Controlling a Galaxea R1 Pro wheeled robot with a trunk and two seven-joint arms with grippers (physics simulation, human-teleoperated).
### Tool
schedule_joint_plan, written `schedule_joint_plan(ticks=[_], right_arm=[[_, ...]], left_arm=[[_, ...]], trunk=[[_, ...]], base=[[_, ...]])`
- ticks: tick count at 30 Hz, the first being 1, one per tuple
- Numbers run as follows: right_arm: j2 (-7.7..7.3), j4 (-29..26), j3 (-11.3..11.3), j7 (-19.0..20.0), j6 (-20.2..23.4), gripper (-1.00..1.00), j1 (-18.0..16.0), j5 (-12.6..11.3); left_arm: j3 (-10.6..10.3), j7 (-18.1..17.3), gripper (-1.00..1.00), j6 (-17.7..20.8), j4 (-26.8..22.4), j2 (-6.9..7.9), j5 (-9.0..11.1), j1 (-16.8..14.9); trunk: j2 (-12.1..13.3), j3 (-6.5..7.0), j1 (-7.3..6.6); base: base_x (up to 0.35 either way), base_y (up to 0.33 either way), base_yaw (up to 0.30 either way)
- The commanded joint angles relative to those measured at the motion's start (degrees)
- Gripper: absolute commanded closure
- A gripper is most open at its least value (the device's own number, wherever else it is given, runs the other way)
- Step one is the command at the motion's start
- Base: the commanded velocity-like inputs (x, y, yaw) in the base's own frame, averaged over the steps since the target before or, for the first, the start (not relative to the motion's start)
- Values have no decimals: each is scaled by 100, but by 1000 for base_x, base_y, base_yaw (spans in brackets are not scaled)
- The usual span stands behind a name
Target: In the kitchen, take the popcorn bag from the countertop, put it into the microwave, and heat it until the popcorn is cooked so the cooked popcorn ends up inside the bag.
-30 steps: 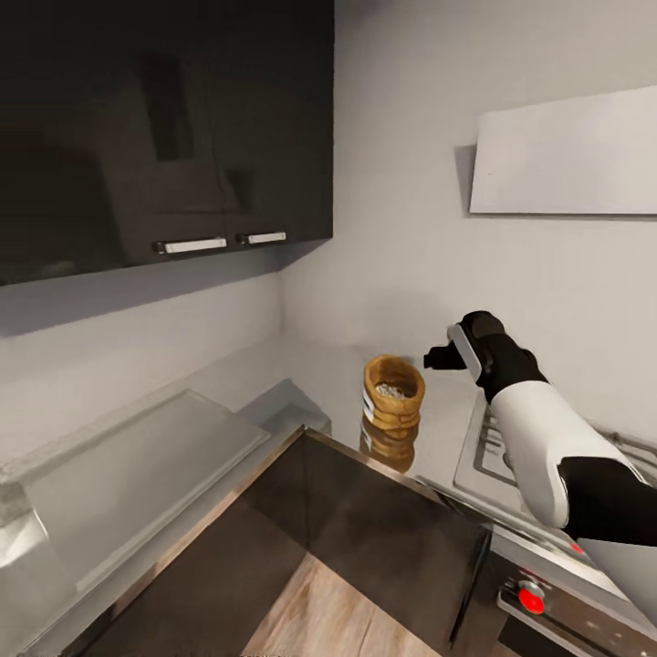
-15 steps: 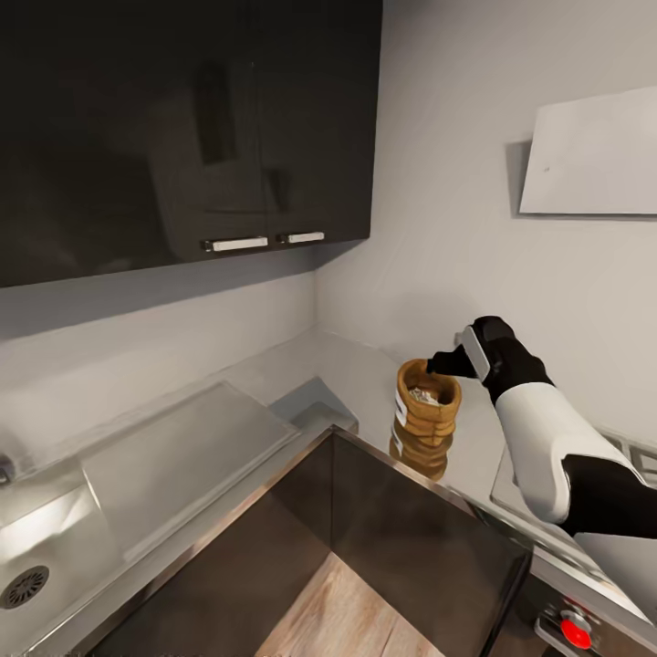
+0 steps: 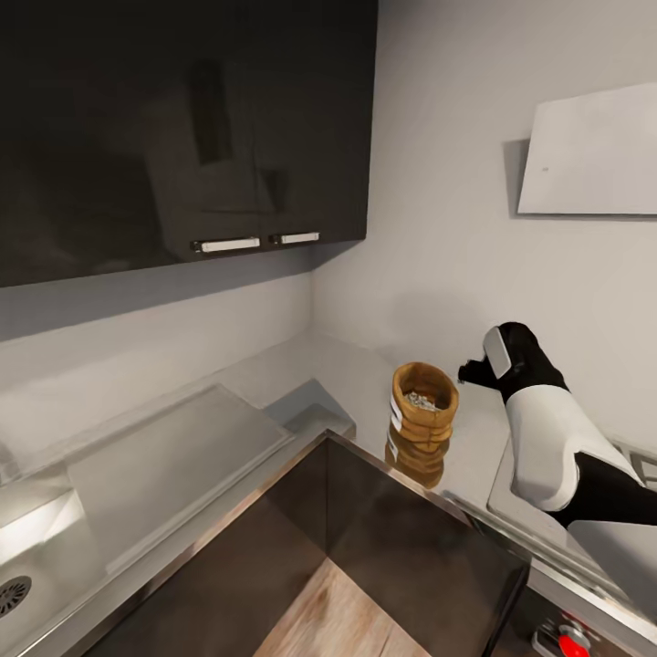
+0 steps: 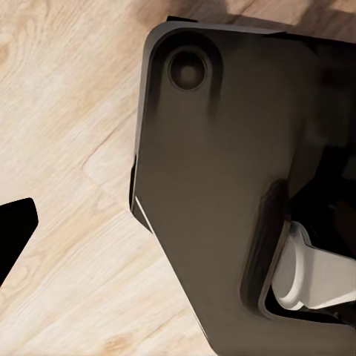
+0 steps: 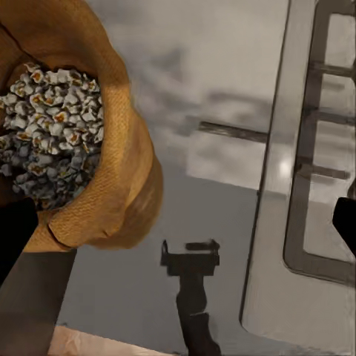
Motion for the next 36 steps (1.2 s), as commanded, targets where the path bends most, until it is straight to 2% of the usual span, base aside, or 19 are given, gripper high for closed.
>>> schedule_joint_plan(ticks=[1, 9, 16, 29, 36], right_arm=[[8, -3, -39, -121, 14, -100, -3, -10], [45, 74, -85, -306, 19, -100, -3, -11], [52, 444, -91, -314, 20, -100, -3, -11], [53, 481, -98, -323, 26, -100, -3, -11], [53, 481, -216, -323, 25, -100, -3, -11]], left_arm=[[25, 3, -100, 5, -11, -2, 1, 4], [25, 3, -100, 5, -11, -6, 1, 4], [25, 3, -100, 6, -11, -5, 1, 4], [23, 3, -100, 6, -11, -8, 1, 4], [25, 3, -100, 6, -11, -8, 1, 4]], trunk=[[-4, -3, 2], [-4, -3, 2], [-4, -3, 2], [-4, -3, 2], [-4, -11, 2]], base=[[17, -3, 0], [158, 0, 0], [115, 0, 0], [155, -4, 0], [13, -1, 0]])
